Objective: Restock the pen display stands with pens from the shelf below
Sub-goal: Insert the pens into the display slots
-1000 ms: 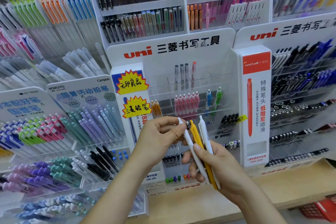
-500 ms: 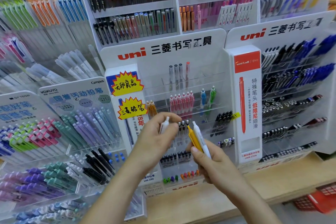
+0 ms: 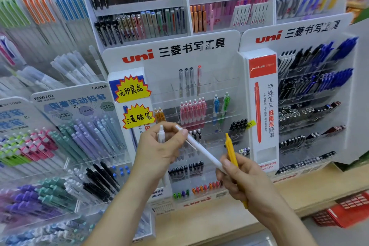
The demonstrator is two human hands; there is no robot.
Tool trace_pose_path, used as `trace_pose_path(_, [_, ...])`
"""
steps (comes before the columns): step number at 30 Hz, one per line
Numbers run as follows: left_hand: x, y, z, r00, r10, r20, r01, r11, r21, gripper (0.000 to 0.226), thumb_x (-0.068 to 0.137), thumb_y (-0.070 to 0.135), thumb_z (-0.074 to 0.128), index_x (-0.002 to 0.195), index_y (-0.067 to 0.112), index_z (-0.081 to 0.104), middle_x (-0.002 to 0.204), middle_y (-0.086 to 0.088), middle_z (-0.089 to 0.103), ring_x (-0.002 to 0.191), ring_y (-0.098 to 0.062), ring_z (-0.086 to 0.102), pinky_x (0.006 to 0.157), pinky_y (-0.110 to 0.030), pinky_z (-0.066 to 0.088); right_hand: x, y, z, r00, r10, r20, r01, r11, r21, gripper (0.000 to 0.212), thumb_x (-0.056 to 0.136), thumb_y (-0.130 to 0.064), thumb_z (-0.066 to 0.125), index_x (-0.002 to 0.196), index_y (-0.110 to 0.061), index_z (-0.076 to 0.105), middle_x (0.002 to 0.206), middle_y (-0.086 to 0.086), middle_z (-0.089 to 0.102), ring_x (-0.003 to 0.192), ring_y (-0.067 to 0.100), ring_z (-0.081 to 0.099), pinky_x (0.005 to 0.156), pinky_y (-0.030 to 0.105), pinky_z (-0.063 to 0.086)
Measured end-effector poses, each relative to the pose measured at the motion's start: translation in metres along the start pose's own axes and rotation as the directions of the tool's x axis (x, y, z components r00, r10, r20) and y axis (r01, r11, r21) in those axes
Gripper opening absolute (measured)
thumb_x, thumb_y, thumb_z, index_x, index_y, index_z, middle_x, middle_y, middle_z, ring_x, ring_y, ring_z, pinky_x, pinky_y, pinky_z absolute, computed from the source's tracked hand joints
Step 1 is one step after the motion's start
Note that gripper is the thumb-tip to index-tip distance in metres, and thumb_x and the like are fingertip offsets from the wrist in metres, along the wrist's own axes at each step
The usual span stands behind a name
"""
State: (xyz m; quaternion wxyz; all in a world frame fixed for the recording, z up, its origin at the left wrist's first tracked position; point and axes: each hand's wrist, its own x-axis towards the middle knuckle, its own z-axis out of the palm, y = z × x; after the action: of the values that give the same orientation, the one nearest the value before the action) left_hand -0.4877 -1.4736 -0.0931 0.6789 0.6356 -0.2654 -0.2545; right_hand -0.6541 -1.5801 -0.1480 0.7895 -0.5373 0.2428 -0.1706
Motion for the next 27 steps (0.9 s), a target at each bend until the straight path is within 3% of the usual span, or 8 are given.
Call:
trace_pose_path(3, [-0.002, 0.002, 0.010, 1.000, -0.001, -0.002, 0.001, 1.000, -0.022, 0.002, 0.076, 0.017, 0.071, 0.078, 0.017, 0.070, 0.058, 0.003, 0.059, 0.040, -0.006, 0.038, 0.039, -0.017, 0.032, 0.004, 0.000, -0.007, 1.000, -0.012, -0.026, 0.013, 1.000, 0.028, 0.012, 0.082, -0.020, 0.065, 0.082, -0.009, 0.061, 0.071, 0.012, 0.062, 0.044, 0.011, 0.033, 0.038, 0.017, 0.025])
trace_pose_path(4, [-0.002, 0.002, 0.013, 1.000, -0.004, 0.005, 0.005, 1.000, -0.019, 0.010, 0.075, 0.017, 0.071, 0.085, 0.015, 0.071, 0.059, 0.005, 0.061, 0.041, -0.005, 0.039, 0.040, -0.015, 0.032, 0.005, 0.000, -0.009, 0.999, -0.011, -0.031, 0.012, 0.999, 0.039, 0.012, 0.082, -0.020, 0.065, 0.082, -0.008, 0.061, 0.070, 0.013, 0.062, 0.042, 0.011, 0.032, 0.038, 0.017, 0.025])
trace_pose_path(9, [-0.002, 0.004, 0.028, 0.997, -0.025, 0.079, 0.020, 0.998, 0.066, 0.015, 0.082, 0.001, 0.066, 0.095, 0.004, 0.072, 0.060, 0.011, 0.064, 0.043, 0.002, 0.048, 0.044, -0.008, 0.035, 0.013, -0.003, -0.026, 0.999, 0.015, -0.029, -0.014, 0.998, 0.061, 0.025, 0.082, -0.023, 0.061, 0.086, 0.002, 0.059, 0.066, 0.013, 0.061, 0.039, 0.010, 0.030, 0.038, 0.017, 0.023])
trace_pose_path(12, [-0.001, 0.005, 0.038, 1.000, 0.002, -0.024, 0.000, 0.995, 0.101, 0.013, 0.081, 0.001, 0.069, 0.091, 0.008, 0.074, 0.072, 0.003, 0.072, 0.050, 0.002, 0.055, 0.047, -0.007, 0.038, 0.018, -0.013, -0.037, 0.999, 0.009, -0.040, -0.012, 0.998, -0.061, 0.037, 0.083, -0.030, 0.060, 0.092, 0.006, 0.063, 0.068, 0.013, 0.061, 0.041, 0.011, 0.034, 0.039, 0.019, 0.026])
trace_pose_path(14, [0.002, 0.005, 0.043, 0.989, 0.037, -0.142, -0.018, 0.991, 0.131, 0.015, 0.081, 0.004, 0.070, 0.090, 0.015, 0.074, 0.076, 0.004, 0.073, 0.057, 0.001, 0.058, 0.048, -0.009, 0.040, 0.021, -0.020, -0.047, 0.999, -0.003, -0.041, -0.003, 0.989, -0.150, 0.032, 0.089, -0.035, 0.055, 0.099, -0.007, 0.068, 0.076, 0.014, 0.063, 0.044, 0.010, 0.036, 0.041, 0.018, 0.029])
trace_pose_path(18, [0.006, 0.010, 0.040, 0.948, 0.118, -0.295, -0.060, 0.978, 0.199, 0.018, 0.083, 0.006, 0.070, 0.094, 0.021, 0.072, 0.079, 0.010, 0.073, 0.064, 0.002, 0.061, 0.054, -0.009, 0.044, 0.026, -0.027, -0.061, 0.996, -0.089, -0.008, 0.084, 0.966, -0.243, 0.027, 0.102, -0.019, 0.044, 0.115, -0.036, 0.060, 0.078, -0.003, 0.062, 0.050, 0.009, 0.037, 0.046, 0.017, 0.032])
trace_pose_path(22, [0.004, 0.008, 0.046, 0.923, 0.167, -0.347, -0.073, 0.961, 0.268, 0.016, 0.087, 0.006, 0.065, 0.099, 0.013, 0.071, 0.076, 0.006, 0.066, 0.047, 0.002, 0.048, 0.049, -0.007, 0.038, 0.031, -0.034, -0.074, 0.975, -0.218, -0.028, 0.197, 0.922, -0.335, 0.016, 0.095, -0.011, 0.057, 0.099, -0.021, 0.069, 0.067, -0.010, 0.057, 0.061, 0.004, 0.051, 0.056, 0.013, 0.042])
trace_pose_path(27, [0.007, 0.003, 0.053, 0.901, 0.165, -0.402, -0.063, 0.965, 0.254, 0.016, 0.089, 0.010, 0.064, 0.102, 0.016, 0.071, 0.081, 0.005, 0.063, 0.052, 0.001, 0.049, 0.051, -0.008, 0.039, 0.036, -0.051, -0.082, 0.970, -0.240, 0.021, 0.236, 0.926, -0.295, 0.013, 0.088, -0.014, 0.064, 0.092, -0.019, 0.076, 0.084, 0.000, 0.071, 0.077, 0.005, 0.062, 0.070, 0.013, 0.049])
